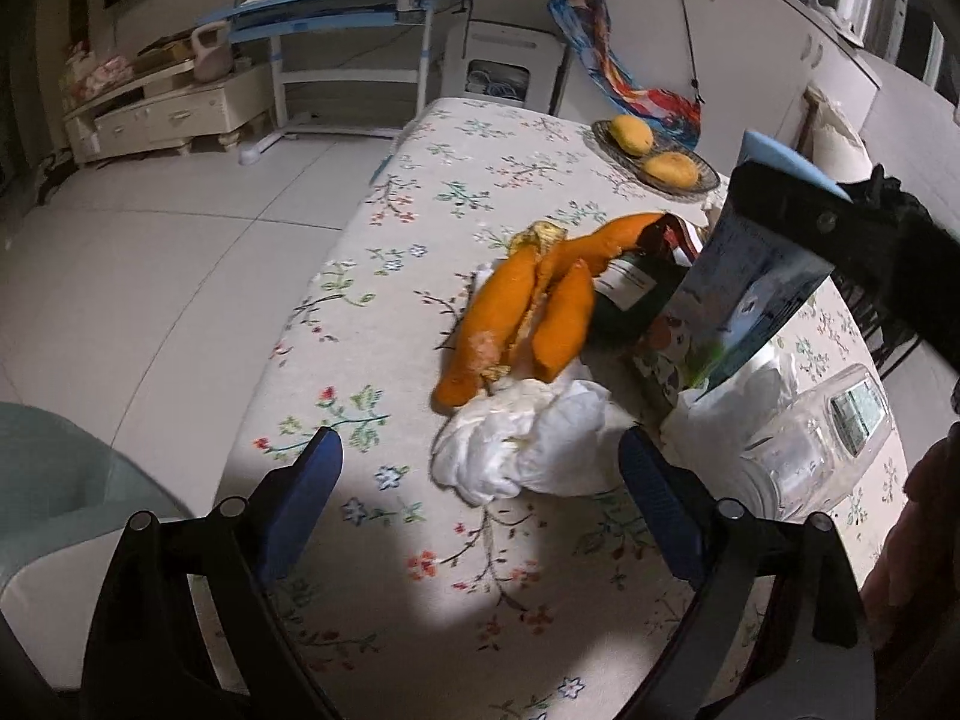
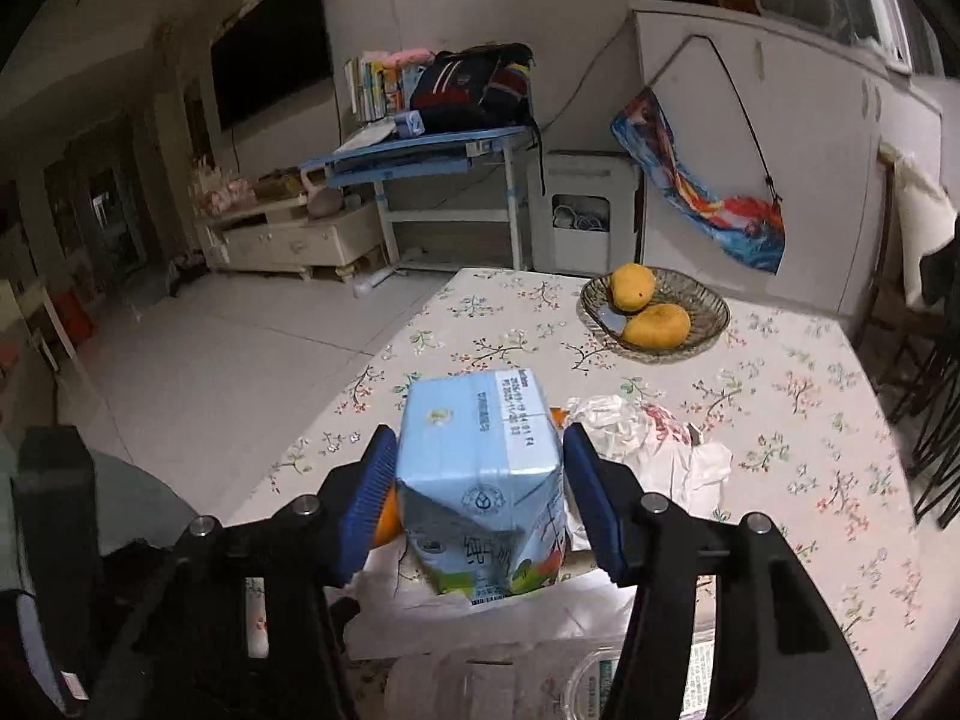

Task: Collect trash
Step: 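Lift the carton with the right gripper while the left gripper grasps white tissue, then carry both items to the yellow bin and open both grippers over it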

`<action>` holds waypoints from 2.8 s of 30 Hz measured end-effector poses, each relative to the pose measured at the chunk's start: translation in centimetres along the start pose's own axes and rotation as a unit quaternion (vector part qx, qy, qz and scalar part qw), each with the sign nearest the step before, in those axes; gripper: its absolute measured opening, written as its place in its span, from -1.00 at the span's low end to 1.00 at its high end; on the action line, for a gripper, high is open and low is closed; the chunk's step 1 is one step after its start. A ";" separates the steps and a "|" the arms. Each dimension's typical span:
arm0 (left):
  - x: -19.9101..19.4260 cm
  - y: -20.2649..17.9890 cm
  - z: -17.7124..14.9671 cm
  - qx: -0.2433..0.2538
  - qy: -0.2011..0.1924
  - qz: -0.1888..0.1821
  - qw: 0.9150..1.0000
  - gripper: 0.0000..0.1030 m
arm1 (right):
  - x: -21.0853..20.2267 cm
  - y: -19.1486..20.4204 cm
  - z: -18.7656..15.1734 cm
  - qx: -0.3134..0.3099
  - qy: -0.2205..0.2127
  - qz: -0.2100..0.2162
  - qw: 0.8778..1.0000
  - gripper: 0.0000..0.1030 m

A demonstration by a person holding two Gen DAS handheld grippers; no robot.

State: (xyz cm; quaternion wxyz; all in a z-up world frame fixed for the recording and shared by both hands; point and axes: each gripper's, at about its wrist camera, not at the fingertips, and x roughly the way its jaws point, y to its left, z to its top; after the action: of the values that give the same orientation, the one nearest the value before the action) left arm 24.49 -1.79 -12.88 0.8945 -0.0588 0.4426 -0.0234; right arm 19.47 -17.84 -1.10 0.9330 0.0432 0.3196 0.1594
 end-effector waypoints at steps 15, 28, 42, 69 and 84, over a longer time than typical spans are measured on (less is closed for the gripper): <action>-1.8 -0.5 -0.2 0.017 0.003 -0.063 0.998 -0.40 | -7.4 -4.4 2.0 0.136 -0.110 0.090 0.981 0.09; -9.5 0.6 -2.7 0.035 -0.053 -0.065 0.996 -0.41 | -13.9 -4.2 -2.4 0.163 -0.109 0.103 0.975 0.09; -18.0 0.9 -6.5 0.057 -0.089 -0.057 0.993 -0.41 | -14.9 -0.4 -10.5 0.150 -0.009 0.088 0.985 0.09; -20.0 -1.4 -12.5 0.097 -0.062 -0.077 0.990 -0.40 | -8.6 -1.0 -19.8 0.163 0.206 0.007 0.965 0.09; -19.0 -2.7 -13.8 0.116 -0.037 -0.082 0.989 -0.40 | -12.4 -1.5 -17.3 0.158 0.106 -0.031 0.981 0.16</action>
State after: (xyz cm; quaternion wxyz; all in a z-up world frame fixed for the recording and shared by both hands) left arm 1.96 -3.87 -5.82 0.9061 0.0086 0.3973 -0.1453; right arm 0.09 -23.69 -7.85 0.8798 0.1629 0.4392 0.0813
